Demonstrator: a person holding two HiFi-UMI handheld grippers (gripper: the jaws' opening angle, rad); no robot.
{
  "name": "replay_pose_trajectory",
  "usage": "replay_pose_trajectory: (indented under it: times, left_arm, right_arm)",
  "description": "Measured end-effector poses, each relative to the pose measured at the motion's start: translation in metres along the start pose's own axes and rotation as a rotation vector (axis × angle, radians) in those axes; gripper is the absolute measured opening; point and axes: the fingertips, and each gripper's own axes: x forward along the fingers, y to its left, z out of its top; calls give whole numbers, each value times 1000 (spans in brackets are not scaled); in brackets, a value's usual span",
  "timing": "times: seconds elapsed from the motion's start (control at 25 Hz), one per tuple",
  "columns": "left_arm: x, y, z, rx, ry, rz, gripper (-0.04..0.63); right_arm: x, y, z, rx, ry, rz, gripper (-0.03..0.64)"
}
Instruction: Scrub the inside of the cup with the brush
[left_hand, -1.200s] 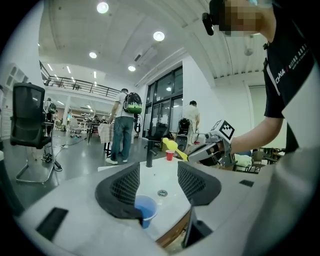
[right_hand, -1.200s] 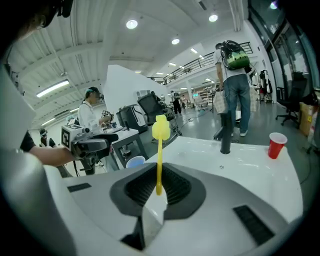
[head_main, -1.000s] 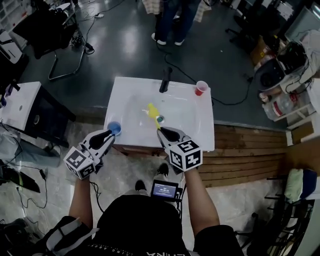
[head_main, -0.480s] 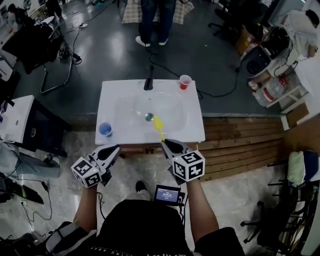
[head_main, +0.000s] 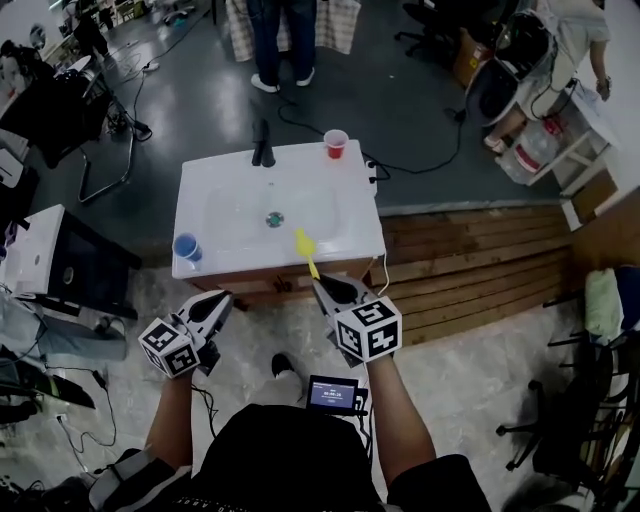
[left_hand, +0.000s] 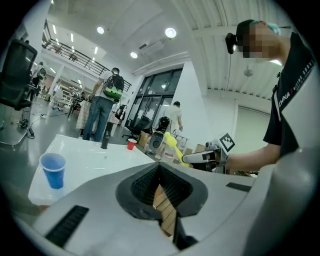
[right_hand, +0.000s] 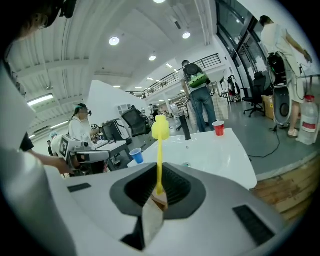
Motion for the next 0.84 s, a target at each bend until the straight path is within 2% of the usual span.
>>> replay_pose_trajectory:
  times: [0.4, 0.84]
  left_arm:
    - [-1, -63, -38, -24, 34, -6, 5]
    - [-12, -92, -53, -34, 33, 8, 5]
  right_arm:
    - [-58, -2, -35, 11, -15, 4, 41]
    - [-81, 7, -44, 6, -41, 18, 41]
